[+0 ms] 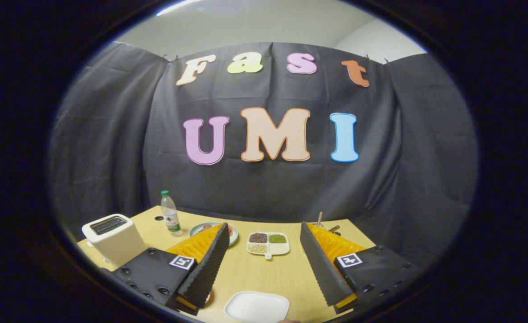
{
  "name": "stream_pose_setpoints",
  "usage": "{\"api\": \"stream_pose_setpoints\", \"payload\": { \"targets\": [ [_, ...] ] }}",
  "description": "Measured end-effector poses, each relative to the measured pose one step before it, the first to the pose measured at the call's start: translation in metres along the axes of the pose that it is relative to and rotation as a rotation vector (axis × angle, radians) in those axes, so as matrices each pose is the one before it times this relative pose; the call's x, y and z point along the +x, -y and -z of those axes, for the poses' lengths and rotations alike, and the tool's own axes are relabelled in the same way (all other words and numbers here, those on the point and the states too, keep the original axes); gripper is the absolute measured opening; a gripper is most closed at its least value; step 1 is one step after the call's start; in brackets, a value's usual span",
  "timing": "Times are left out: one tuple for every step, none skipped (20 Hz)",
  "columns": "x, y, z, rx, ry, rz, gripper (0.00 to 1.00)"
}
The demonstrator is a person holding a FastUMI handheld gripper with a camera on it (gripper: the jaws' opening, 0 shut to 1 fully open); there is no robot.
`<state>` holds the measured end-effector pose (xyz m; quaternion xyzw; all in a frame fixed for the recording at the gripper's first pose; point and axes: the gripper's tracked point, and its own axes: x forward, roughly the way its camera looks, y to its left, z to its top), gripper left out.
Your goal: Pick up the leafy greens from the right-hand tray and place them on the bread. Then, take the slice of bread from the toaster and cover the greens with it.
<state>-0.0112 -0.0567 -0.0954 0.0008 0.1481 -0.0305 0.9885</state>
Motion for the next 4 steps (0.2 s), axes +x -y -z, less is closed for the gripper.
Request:
{"api": "stream_pose_setpoints", "payload": {
  "targets": [
    [0.00121, -0.00082, -0.00071, 0.00105, 0.00351, -0.00152, 0.98],
    [-0.00012, -0.00052, -0.00246, 0.00029, 0.00758, 0.00158, 0.98],
    [-0.00006, 0.00130, -0.00383, -0.00035, 0.00966, 0.00298, 0.98],
    [-0.00005, 0.00063, -0.00272, -0.00116, 0.00703, 0.00184, 0.98]
  ]
}}
